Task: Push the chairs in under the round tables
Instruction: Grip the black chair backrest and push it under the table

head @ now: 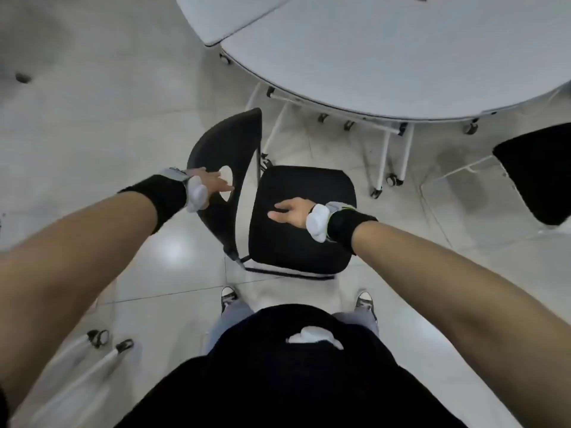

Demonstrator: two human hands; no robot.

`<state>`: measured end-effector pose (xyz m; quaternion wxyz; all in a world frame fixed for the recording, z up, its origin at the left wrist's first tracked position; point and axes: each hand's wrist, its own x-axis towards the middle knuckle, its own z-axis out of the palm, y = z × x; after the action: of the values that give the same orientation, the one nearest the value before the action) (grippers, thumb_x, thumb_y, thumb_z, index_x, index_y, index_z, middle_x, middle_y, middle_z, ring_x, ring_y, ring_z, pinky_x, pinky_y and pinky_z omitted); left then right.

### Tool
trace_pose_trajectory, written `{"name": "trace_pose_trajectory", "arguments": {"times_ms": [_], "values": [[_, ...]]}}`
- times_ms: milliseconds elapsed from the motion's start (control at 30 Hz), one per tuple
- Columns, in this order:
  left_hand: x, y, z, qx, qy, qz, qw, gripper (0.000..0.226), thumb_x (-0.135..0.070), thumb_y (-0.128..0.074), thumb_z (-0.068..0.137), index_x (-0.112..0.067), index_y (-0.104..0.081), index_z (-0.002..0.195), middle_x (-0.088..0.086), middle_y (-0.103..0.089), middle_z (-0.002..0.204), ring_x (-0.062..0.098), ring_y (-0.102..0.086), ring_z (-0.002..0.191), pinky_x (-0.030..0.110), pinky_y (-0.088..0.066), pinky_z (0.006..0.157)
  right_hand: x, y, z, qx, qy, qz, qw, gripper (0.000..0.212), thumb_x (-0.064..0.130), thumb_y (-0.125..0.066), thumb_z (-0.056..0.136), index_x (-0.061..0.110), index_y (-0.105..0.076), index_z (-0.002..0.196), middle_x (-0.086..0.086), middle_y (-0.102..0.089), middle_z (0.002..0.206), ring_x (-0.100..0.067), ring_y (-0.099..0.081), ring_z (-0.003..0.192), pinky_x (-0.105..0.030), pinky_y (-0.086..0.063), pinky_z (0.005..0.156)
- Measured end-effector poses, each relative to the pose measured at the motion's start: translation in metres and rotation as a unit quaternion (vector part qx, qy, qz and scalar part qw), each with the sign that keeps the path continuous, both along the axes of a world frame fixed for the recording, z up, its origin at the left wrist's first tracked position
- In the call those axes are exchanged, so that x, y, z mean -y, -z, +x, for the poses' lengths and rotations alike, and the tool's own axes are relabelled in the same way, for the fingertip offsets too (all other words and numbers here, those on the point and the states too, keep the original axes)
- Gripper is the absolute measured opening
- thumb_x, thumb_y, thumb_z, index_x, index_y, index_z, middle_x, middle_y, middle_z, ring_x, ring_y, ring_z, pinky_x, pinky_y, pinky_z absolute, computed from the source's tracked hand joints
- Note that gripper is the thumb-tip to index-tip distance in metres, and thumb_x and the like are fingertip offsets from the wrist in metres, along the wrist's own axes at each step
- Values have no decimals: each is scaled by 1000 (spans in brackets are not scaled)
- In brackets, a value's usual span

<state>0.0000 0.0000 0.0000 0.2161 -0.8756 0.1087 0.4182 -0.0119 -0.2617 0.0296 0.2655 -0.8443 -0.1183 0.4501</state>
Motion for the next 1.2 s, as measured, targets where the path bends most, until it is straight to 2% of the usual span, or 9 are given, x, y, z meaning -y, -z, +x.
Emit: {"name": "trace_pose_trajectory", "arguments": {"times_ms": [67,167,300,467,633,733,833,1000,1200], "values": [[-36,3,0,-15,91,-17,996,84,-22,-60,85,-34,-9,151,-6,-15,160,19,-8,148,45,-12,119,-44,0,-15,-28,42,-10,999,58,45,-53,93,14,-45,142,-5,-45,147,-24,-40,136,-29,-25,111],[-61,-1,0,-44,148,17,988,88,-31,-61,85,-32,-3,152,-5,-11,161,21,-7,148,47,-13,118,-92,-12,-28,-26,80,-10,996,59,42,-55,93,11,-44,142,-6,-44,148,-24,-39,136,-30,-26,113],[-69,-3,-8,-79,150,-5,986,72,-33,-48,95,-26,-6,152,-2,-8,161,23,-3,148,45,-7,119,-131,0,-43,-42,107,-19,993,65,42,-61,89,12,-41,143,-7,-46,146,-24,-43,133,-28,-31,109],[-75,3,-9,-57,186,-41,980,74,-28,-56,92,-22,-13,152,3,-10,161,25,-3,148,45,-5,120,-178,23,-61,-58,84,-74,992,80,44,-65,85,9,-31,147,-11,-45,145,-31,-43,132,-35,-34,106],[-77,12,0,-33,206,-46,977,66,-30,-52,95,-27,-17,151,6,-12,161,29,-3,148,47,-3,120,-191,44,-62,-18,82,-90,992,69,33,-69,82,10,-41,140,-18,-50,138,-35,-49,124,-43,-41,99],[-77,20,6,-26,202,-47,978,59,-34,-46,97,-31,-19,150,6,-13,160,28,-4,148,45,-2,120,-195,51,-59,1,55,-117,992,61,21,-60,83,15,-39,141,-17,-55,130,-37,-57,110,-39,-47,90],[-74,26,14,-29,170,-52,984,55,-42,-35,99,-31,-19,150,8,-9,161,29,-2,148,43,0,119,-192,59,-54,-4,35,-137,990,60,14,-53,85,18,-36,142,-19,-56,127,-39,-58,108,-41,-49,91],[-65,33,23,8,-25,-90,996,69,-51,-28,99,-12,-7,153,5,0,162,23,2,148,32,-1,119,-192,79,-51,27,2,-164,986,60,15,-55,85,17,-36,141,-19,-58,122,-39,-59,107,-39,-48,81],[-62,46,34,14,-36,-97,994,70,-50,-28,99,-8,-7,152,7,0,161,23,4,148,32,0,118,-196,95,-42,50,-39,-190,980,46,17,-53,87,9,-44,131,-18,-59,118,-37,-60,104,-36,-42,73]]}}
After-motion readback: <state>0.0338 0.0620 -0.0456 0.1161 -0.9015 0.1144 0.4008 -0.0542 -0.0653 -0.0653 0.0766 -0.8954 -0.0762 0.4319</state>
